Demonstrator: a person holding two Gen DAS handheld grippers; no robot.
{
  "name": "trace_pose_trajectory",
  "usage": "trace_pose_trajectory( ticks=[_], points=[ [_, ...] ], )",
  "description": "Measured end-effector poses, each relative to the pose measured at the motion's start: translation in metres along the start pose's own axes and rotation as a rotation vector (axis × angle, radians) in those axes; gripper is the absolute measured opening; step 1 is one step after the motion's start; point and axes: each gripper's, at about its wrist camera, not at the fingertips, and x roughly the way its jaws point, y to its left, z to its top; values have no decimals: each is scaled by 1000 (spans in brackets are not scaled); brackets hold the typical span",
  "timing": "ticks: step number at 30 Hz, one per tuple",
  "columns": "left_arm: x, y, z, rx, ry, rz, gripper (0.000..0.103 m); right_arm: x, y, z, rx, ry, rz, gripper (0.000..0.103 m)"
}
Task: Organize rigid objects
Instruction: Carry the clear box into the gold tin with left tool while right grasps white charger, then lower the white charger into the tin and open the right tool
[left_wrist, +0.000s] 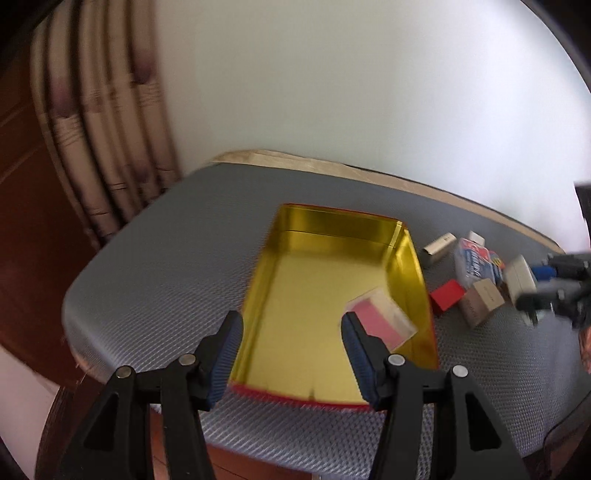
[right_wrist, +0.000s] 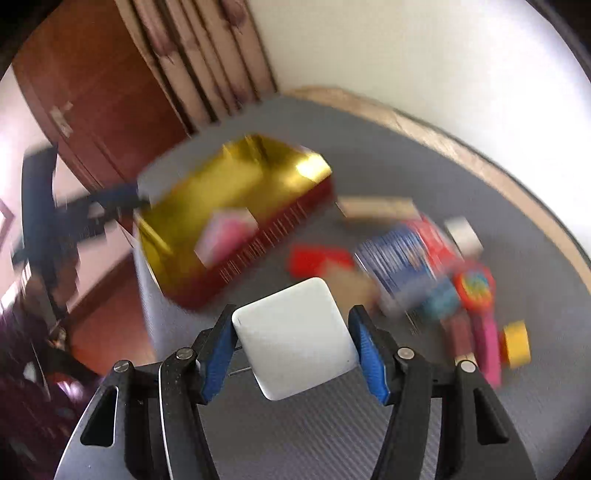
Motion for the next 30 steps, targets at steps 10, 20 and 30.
trace_pose_trajectory(
  ticks=[10,20,30],
  points=[
    [-30,28,-9,-68,-126,136,59,129,48,104,-38,38,-37,58],
    [-13,29,-12,-61,-60,115,59,185,37,110,-13,101,-117,58],
    [-29,-5,-11,30,-90,22,59,36,14,42,110,-268,-142,81]
  ],
)
